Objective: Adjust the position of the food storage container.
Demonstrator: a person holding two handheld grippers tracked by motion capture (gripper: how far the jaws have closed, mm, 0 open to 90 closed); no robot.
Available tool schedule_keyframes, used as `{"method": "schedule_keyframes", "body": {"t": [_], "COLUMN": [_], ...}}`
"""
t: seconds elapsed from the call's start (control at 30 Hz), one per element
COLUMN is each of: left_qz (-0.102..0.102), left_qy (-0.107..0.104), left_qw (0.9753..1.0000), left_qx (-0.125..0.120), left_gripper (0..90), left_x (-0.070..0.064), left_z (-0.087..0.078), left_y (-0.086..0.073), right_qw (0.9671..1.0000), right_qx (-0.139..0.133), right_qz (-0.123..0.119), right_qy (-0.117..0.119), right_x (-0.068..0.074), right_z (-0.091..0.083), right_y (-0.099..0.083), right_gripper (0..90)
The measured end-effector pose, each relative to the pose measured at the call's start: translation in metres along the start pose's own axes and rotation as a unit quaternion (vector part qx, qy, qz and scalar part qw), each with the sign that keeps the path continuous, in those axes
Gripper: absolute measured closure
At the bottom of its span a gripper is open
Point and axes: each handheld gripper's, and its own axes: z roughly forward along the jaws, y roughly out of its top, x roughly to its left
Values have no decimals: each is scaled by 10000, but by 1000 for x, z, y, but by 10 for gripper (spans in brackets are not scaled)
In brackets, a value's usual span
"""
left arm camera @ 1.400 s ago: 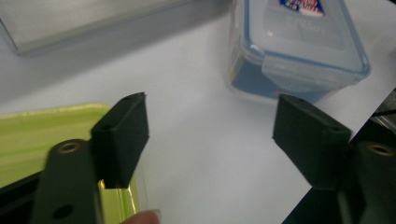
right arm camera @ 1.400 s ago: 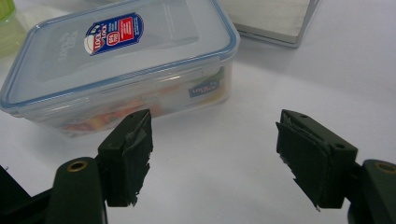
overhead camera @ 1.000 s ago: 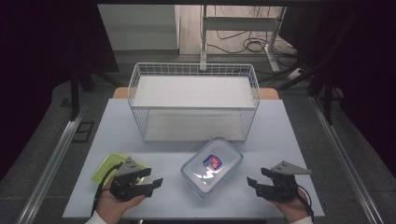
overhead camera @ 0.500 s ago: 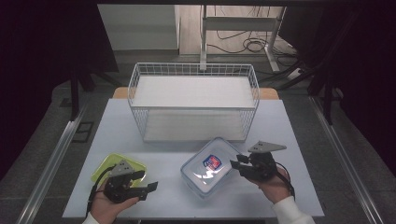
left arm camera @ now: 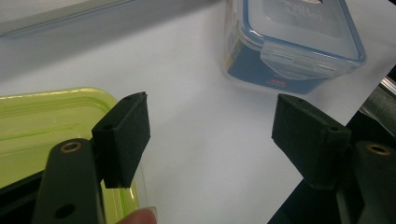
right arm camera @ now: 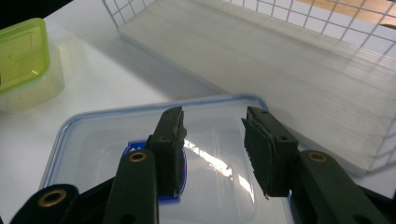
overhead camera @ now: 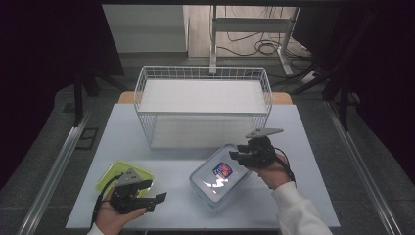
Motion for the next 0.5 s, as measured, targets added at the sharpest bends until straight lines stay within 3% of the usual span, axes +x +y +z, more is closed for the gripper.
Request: {"method": "schedule_keyframes", "body": {"t": [0.1, 0.3, 0.5], "left_qz": [-2, 2, 0], "left_qy": [4, -6, -6], "left_qw": [10000, 10000, 10000], "left_qx": [2, 21, 7], "left_gripper": [275, 272, 271], "left_x": [0, 1, 2], "left_z": [0, 1, 1], "left_y": [0, 0, 0], "right_qw": [10000, 9994, 9982], "right_qx": [65, 313, 502], "right_qz": [-29, -132, -327], "right_qy": [0, 76, -13], "right_x": [-1, -5, -3], "right_z": [5, 25, 43], "right_y": [5, 20, 30], "right_gripper": [607, 873, 891]}}
